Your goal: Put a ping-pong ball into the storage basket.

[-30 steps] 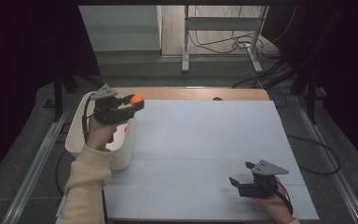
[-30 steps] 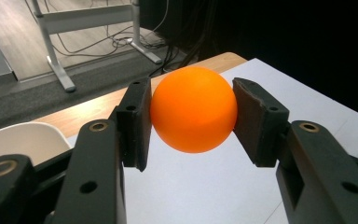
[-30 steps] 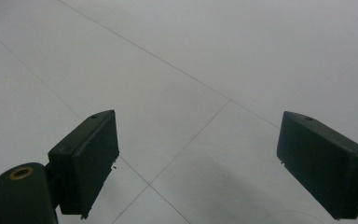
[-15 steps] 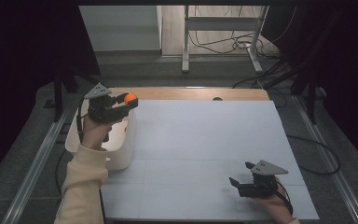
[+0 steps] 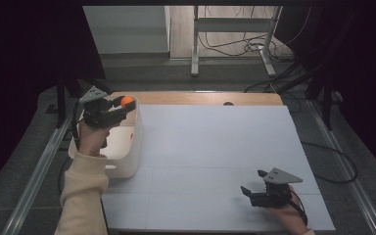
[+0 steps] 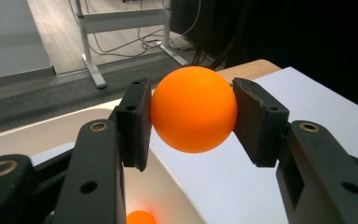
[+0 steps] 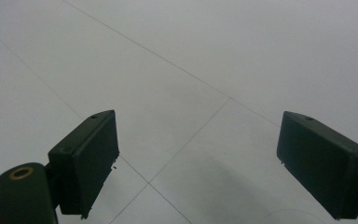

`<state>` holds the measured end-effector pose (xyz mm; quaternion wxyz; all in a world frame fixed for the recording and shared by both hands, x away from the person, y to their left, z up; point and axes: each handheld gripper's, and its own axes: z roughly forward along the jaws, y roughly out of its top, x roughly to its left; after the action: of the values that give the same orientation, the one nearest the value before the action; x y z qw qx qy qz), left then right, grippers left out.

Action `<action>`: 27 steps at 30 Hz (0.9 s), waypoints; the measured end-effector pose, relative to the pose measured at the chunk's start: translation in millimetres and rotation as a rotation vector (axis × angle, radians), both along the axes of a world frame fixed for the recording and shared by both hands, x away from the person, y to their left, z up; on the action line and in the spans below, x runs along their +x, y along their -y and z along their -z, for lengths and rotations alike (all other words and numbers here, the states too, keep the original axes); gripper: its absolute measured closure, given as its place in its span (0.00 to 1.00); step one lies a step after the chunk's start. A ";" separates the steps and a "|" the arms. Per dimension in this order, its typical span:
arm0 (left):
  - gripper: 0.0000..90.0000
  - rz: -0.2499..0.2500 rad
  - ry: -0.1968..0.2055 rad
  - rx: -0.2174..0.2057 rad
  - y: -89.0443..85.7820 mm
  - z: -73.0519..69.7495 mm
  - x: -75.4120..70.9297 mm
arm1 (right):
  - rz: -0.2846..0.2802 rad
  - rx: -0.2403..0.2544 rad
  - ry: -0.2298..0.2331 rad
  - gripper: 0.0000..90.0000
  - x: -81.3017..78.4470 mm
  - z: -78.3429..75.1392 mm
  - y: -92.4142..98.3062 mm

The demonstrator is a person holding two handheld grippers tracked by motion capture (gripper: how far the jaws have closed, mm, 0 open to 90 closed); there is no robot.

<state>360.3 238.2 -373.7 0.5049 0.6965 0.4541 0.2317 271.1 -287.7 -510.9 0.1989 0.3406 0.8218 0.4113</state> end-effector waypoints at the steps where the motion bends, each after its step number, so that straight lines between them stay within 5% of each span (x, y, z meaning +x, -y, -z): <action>1: 0.55 -0.003 -0.001 0.000 -0.6 0.4 0.3 | 0.000 0.000 0.000 0.15 0.1 0.1 -0.1; 27: 0.55 -0.070 -0.101 0.086 -9.9 19.6 17.5 | -0.008 -0.008 0.000 0.15 0.2 1.2 -1.0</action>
<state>377.8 248.1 -393.4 0.4426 0.7121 0.4926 0.2330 271.3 -286.6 -512.1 0.1985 0.3365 0.8247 0.4089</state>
